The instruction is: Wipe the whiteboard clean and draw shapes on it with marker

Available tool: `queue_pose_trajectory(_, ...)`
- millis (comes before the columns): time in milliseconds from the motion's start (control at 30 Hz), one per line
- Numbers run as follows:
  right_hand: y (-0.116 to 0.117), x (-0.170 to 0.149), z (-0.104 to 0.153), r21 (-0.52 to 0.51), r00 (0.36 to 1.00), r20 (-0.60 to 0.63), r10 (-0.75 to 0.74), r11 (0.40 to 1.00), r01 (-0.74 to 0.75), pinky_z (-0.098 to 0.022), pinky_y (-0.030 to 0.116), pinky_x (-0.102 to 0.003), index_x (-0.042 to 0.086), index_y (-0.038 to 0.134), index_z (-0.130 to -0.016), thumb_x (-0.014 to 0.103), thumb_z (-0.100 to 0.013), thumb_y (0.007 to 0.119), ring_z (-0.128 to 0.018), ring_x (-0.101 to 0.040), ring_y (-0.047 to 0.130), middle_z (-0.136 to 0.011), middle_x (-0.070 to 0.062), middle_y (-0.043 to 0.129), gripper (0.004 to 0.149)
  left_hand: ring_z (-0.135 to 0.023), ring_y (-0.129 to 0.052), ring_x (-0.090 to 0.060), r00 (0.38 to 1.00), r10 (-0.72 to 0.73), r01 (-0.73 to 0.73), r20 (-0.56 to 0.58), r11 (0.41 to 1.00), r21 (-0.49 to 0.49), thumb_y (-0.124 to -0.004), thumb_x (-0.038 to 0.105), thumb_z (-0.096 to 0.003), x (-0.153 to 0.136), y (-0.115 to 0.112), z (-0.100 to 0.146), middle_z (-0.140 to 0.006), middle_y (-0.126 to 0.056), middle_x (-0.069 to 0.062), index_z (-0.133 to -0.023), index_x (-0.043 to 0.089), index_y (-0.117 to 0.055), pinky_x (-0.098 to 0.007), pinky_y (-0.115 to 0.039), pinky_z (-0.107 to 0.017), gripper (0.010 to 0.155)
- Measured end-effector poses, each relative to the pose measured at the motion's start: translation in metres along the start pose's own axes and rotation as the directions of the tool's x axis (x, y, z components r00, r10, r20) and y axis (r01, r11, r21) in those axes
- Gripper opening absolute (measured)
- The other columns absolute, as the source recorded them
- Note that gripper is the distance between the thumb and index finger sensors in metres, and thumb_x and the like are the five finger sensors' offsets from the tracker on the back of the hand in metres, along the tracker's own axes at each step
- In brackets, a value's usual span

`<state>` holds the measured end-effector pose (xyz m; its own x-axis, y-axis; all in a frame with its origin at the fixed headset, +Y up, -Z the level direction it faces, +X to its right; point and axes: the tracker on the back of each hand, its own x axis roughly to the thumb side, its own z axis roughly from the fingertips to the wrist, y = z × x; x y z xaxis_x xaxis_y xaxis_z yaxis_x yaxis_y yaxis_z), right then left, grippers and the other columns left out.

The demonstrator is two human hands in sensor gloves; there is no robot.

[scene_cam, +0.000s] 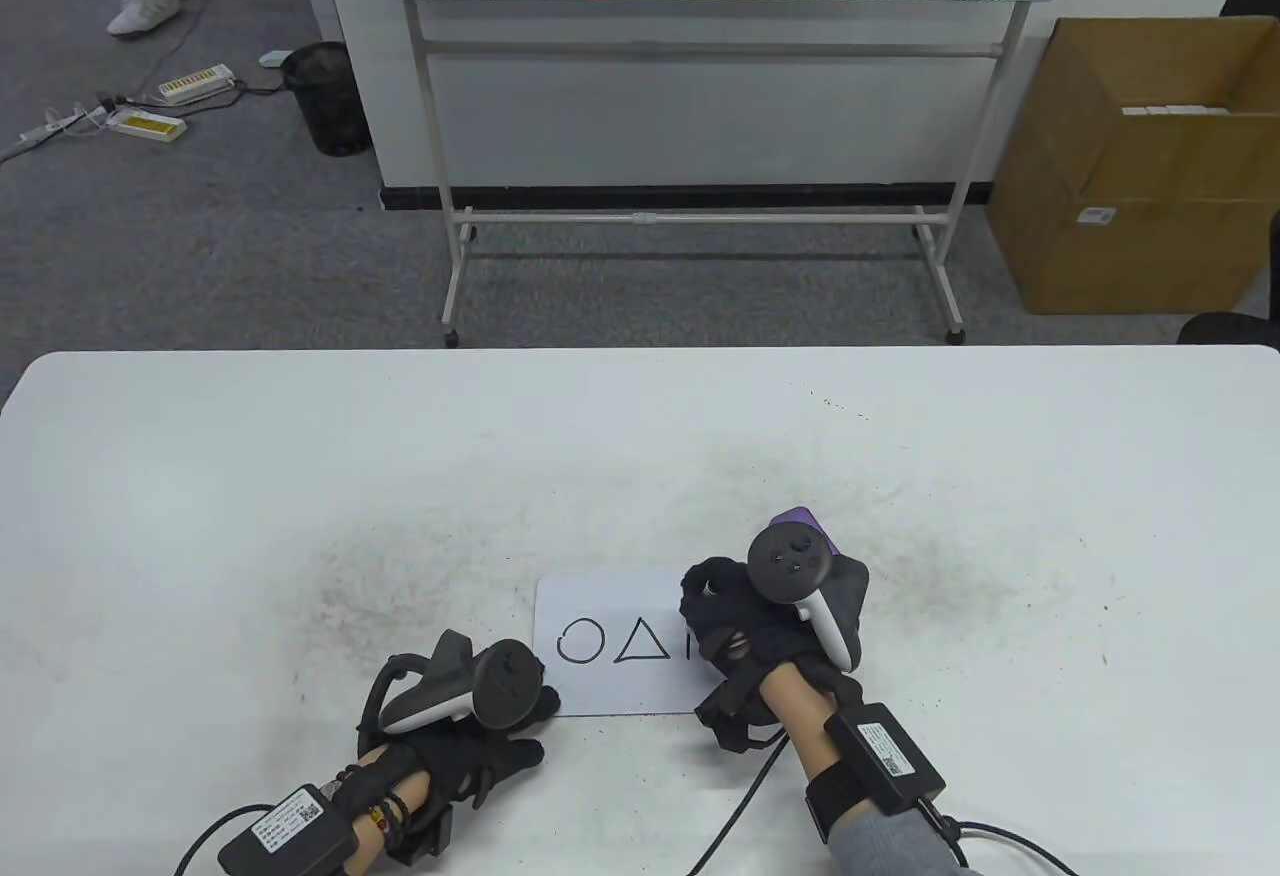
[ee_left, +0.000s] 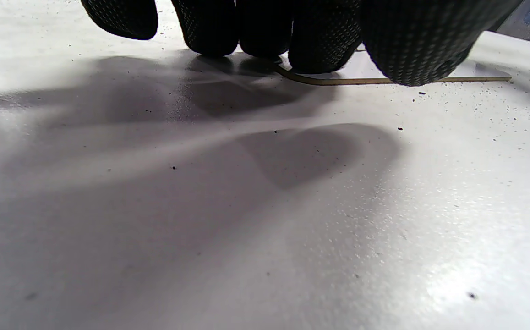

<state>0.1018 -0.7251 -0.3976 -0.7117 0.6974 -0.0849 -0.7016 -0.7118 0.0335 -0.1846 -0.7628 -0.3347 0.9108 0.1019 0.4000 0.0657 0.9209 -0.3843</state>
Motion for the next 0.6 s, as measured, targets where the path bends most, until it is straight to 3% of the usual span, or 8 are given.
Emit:
queue_pose_trajectory(233,0.004,-0.005,-0.005,-0.008,0.999,-0.028,0.03,0.999,-0.031,-0.041,0.096,-0.038,0.019,0.091,-0.079,0.034,-0.036,0.092,-0.058,-0.031,0.112,-0.081,-0.014,0.094,0.046,-0.111,-0.054,-0.027,1.0,-0.001,0.001,0.0,1.0,-0.001,-0.075,0.052,-0.0377,0.0,0.0,0.0,-0.116,-0.051,0.004,-0.098,0.035,-0.065,-0.059,-0.052,-0.078,0.064)
queue_pose_trajectory(600,-0.015,-0.022,-0.005,-0.065,0.994,-0.1,0.046,0.997,-0.052,-0.041,0.096,-0.038,0.018,0.091,-0.079,0.034,-0.036,0.092,-0.057,-0.031,0.112,-0.081,-0.014,0.093,0.045,-0.111,-0.054,-0.027,1.0,-0.005,0.005,0.0,1.0,0.003,-0.075,0.052,-0.0377,0.001,0.0,0.0,-0.116,-0.051,0.004,-0.098,0.035,-0.065,-0.059,-0.053,-0.078,0.064)
